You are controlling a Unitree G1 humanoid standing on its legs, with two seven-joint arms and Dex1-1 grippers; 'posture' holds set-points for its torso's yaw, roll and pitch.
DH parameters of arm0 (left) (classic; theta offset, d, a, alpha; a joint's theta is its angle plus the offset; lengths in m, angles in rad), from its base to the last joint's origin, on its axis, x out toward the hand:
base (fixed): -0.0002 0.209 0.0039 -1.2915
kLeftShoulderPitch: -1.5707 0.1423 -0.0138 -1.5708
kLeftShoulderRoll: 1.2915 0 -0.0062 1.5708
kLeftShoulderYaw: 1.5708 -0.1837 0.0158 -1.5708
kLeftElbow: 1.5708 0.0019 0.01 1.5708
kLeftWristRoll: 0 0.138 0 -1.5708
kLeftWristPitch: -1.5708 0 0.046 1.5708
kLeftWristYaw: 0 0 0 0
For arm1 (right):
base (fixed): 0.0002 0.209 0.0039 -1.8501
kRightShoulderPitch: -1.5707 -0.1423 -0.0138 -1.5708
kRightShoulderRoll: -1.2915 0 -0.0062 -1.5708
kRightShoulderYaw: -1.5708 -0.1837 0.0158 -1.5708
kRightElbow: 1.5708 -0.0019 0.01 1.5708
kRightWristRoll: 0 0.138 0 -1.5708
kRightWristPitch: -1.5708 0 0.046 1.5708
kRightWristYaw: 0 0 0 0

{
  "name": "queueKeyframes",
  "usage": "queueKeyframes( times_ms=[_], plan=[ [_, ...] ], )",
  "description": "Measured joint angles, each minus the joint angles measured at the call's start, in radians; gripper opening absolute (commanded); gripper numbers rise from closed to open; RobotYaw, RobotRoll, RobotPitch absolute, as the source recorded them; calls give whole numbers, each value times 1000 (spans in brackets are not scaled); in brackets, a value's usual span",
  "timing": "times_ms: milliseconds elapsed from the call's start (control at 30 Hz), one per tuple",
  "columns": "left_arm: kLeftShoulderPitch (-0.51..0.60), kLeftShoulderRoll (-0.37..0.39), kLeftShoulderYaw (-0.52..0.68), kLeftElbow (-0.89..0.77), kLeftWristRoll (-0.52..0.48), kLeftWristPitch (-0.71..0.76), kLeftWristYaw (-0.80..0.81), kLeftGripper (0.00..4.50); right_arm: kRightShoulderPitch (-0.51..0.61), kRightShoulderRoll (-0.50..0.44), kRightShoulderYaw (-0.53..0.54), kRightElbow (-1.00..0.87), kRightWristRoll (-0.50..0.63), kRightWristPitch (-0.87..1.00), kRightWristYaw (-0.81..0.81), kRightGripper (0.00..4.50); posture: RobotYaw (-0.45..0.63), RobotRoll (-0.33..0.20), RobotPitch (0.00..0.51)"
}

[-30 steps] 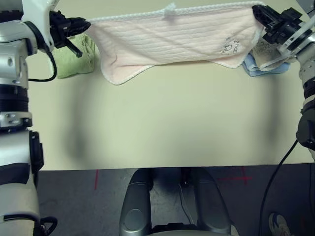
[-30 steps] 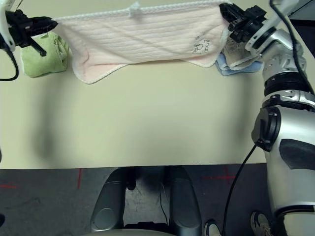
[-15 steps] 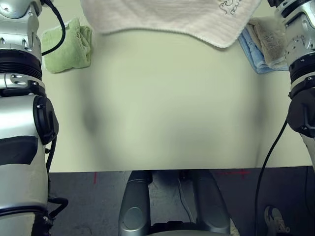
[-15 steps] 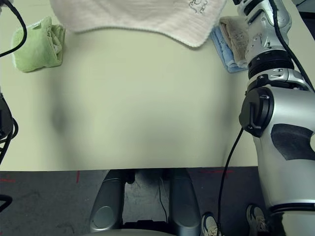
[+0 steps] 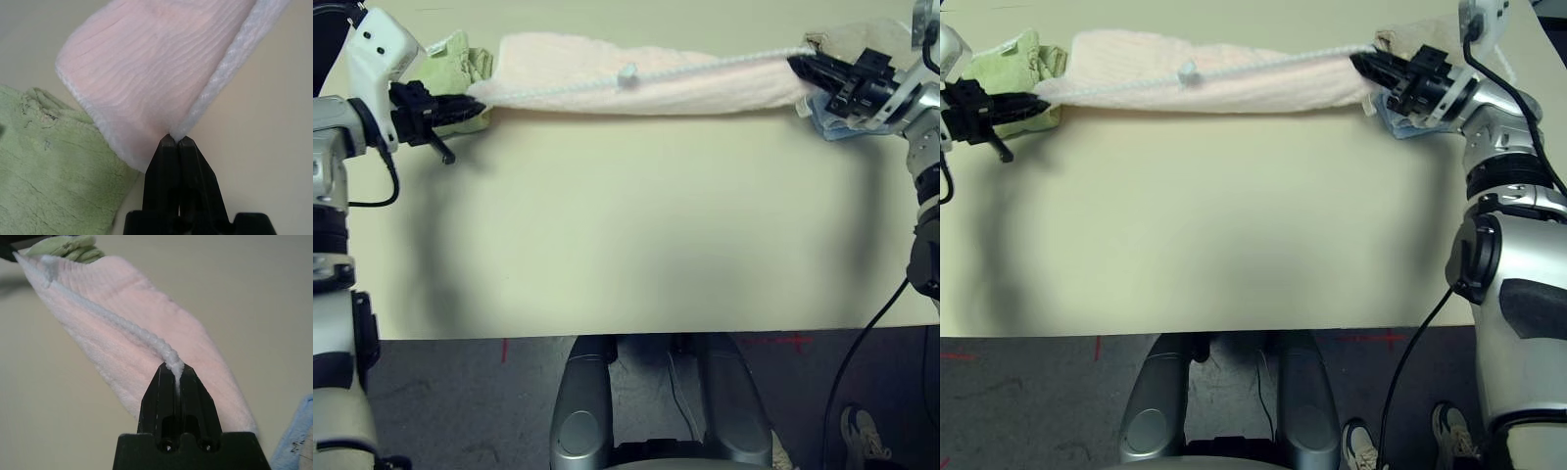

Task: Fold the towel and set it aside.

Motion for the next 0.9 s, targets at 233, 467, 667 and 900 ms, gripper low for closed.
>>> queueKeyframes(
  times_ms=[233,467,667,900],
  plan=[
    [68,110,-21,-202,-95,232,-209,29,21,-41,59,-8,-62,-89,31,0,28,0,389],
    [88,176,-64,-325,-162,394,-329,29,21,-61,107,-6,-128,-175,33,0,32,0,386],
    [141,243,-115,-376,-156,396,-385,29,37,-67,152,-10,-159,-226,128,0,30,0,383],
    [212,272,-120,-397,-110,291,-382,29,117,-88,201,-95,-113,-209,256,0,21,0,379]
  ],
)
